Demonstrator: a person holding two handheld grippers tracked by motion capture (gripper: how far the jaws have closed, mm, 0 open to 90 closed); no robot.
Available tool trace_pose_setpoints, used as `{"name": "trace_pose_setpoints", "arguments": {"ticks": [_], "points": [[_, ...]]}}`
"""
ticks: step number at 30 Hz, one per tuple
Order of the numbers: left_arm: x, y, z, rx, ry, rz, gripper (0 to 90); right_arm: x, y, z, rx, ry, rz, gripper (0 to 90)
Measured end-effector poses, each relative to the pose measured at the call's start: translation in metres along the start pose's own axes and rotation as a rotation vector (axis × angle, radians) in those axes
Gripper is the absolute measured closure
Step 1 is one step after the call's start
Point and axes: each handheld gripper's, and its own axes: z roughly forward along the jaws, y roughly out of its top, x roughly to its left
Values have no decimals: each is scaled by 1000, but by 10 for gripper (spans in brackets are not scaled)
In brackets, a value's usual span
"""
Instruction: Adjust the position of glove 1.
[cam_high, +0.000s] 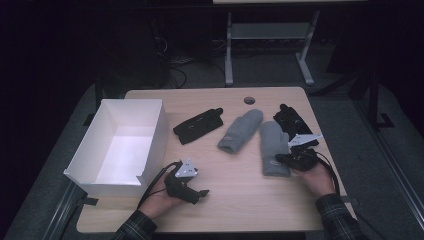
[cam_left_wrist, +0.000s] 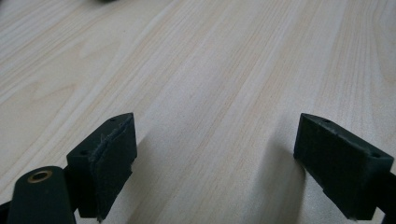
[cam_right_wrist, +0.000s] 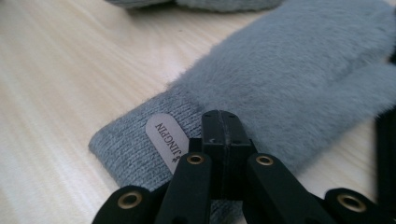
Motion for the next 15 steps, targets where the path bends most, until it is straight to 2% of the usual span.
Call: {"name": "trace_pose_setpoints", "arguments": {"ticks": [10,15], "points": [[0,0,0,-1,0,-2,126,19,3,2,20,62,-51,900],[0,0,0,-1,-1,-5,126,34,4,3,26,101,-76,900]]}}
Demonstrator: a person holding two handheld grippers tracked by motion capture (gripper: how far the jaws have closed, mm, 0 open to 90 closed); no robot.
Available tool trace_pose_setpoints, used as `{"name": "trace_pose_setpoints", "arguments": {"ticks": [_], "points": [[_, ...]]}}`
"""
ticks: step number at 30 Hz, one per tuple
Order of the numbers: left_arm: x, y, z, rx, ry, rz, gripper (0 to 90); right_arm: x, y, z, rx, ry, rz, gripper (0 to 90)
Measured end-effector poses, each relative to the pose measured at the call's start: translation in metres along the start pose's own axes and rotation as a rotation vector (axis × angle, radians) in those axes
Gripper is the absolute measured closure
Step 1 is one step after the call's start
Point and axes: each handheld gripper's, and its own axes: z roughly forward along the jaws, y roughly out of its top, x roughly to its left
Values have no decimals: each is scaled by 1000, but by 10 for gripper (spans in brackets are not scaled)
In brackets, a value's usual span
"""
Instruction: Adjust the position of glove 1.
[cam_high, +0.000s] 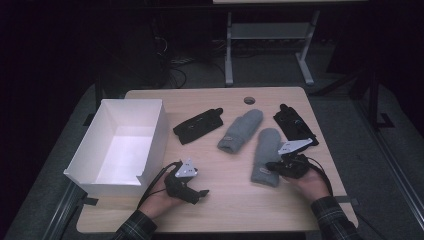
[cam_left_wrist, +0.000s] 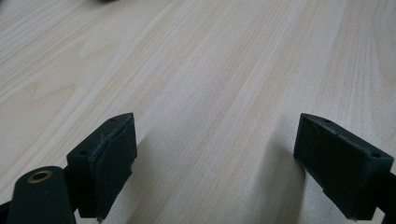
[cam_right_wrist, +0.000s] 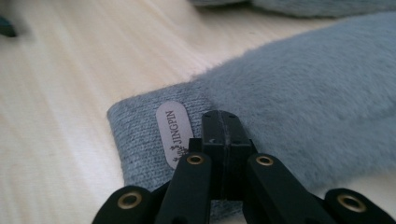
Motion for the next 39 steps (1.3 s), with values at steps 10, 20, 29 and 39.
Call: {"name": "trace_pose_setpoints", "arguments": {"ticks": [10,20,29,39], "points": [[0,0,0,0,-2,0,126,25,5,5,7,66,-62,900],[0,0,0,1,-2,2,126,49,13,16,8,133,-93,900],[0,0,0,-2,1,-1,126,66,22,27,8,176,-128,900],[0,0,0,0,-1,3,126,33,33,5,-81,67,-88,900]]}}
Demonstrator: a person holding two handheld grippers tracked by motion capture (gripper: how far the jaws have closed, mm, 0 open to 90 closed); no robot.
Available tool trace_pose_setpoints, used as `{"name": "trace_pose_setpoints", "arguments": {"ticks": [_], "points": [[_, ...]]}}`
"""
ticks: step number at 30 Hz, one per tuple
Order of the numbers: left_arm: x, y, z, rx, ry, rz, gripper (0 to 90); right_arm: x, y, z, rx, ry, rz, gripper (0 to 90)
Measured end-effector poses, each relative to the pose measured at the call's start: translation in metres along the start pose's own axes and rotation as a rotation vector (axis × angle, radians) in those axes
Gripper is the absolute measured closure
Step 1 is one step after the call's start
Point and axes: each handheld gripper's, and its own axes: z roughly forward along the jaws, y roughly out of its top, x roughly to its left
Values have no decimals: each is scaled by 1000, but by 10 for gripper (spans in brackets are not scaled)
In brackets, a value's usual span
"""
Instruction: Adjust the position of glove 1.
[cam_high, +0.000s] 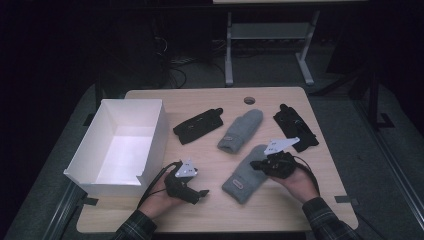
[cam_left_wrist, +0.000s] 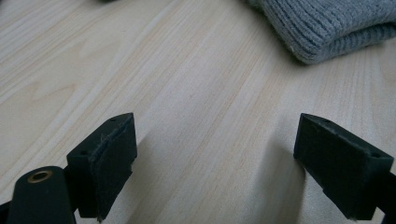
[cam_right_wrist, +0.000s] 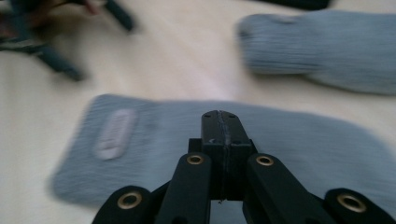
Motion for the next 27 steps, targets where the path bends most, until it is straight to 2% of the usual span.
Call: {"name": "trace_pose_setpoints", "arguments": {"ticks": [1,2,5,10,11,14,15,22,27], "points": [[0,0,0,0,0,0,126,0,0,0,0,0,0,900],[0,0,0,0,2,5,126,-12,1,-2,-10,-29,24,900],[0,0,0,1,0,2,126,-26,2,1,3,-61,42,900],[0,0,0,5,-1,-1,126,-35,0,13,43,-78,47,900],[0,0,0,5,-1,-2,126,-37,-2,21,74,-77,43,900],[0,0,0,5,-1,-2,126,-37,-4,26,103,-84,29,900],[0,0,0,5,-2,-1,126,-37,-7,27,116,-91,42,900],[0,0,0,0,0,-2,126,-32,-12,22,143,-107,51,900],[0,0,0,0,0,-3,126,-27,-16,18,150,-101,66,900]]}}
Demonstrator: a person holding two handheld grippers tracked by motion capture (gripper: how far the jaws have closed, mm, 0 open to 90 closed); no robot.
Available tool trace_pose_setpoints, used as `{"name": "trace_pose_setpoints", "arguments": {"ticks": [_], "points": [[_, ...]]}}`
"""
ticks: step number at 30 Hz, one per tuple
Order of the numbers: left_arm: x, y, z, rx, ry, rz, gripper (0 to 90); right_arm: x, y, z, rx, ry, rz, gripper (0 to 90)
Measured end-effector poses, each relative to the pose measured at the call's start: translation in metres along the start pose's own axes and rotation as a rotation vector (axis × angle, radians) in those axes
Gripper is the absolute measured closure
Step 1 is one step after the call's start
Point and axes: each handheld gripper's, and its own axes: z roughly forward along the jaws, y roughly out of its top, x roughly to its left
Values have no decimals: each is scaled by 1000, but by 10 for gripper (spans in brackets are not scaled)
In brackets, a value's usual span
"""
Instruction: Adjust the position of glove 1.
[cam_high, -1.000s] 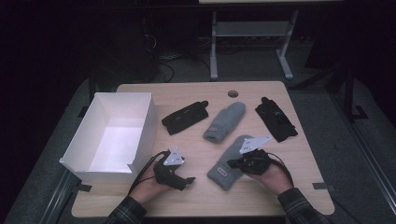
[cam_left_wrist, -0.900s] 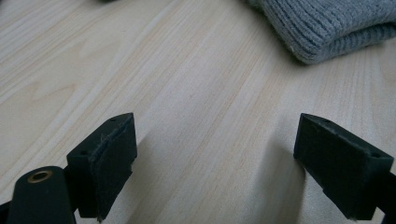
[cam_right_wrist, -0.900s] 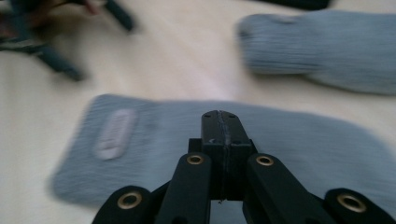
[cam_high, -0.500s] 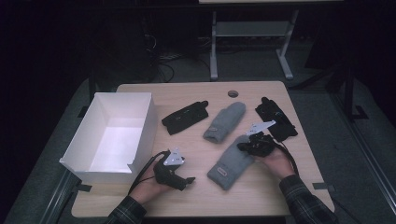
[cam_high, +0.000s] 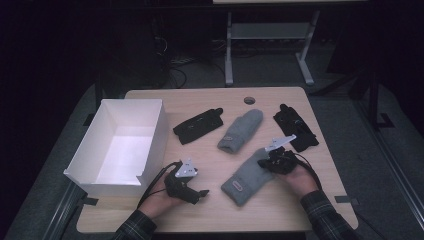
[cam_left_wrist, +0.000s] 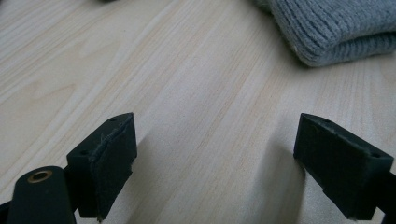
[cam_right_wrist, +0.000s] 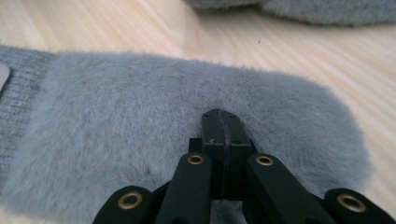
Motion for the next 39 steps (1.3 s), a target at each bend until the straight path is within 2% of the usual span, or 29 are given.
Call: {"name": "trace_pose_setpoints", "arguments": {"ticks": [9,16,24,25,26,27,28,31,34,38,39], "points": [[0,0,0,-1,0,0,126,17,-10,-10,19,-3,15,900],[0,0,0,-1,0,2,126,36,-10,-11,21,16,-25,900],[0,0,0,-1,0,3,126,42,-7,-9,9,30,-50,878],[0,0,1,-3,0,0,126,37,-8,-17,-25,40,-36,821],[0,0,1,-3,0,0,126,37,-8,-17,-25,40,-36,821],[0,0,1,-3,0,0,126,32,-10,-27,-66,32,-11,771],[0,0,0,-1,1,4,126,32,-10,-27,-66,32,-11,771],[0,0,1,-5,1,2,126,23,-20,-41,-125,-5,27,634],[0,0,0,-1,-1,-4,126,13,-33,-49,-156,-31,63,508],[-1,0,1,-10,-2,-15,126,2,-55,-56,-171,-70,110,384],[-1,0,1,-8,-3,-12,126,-4,-66,-57,-170,-81,142,300]]}}
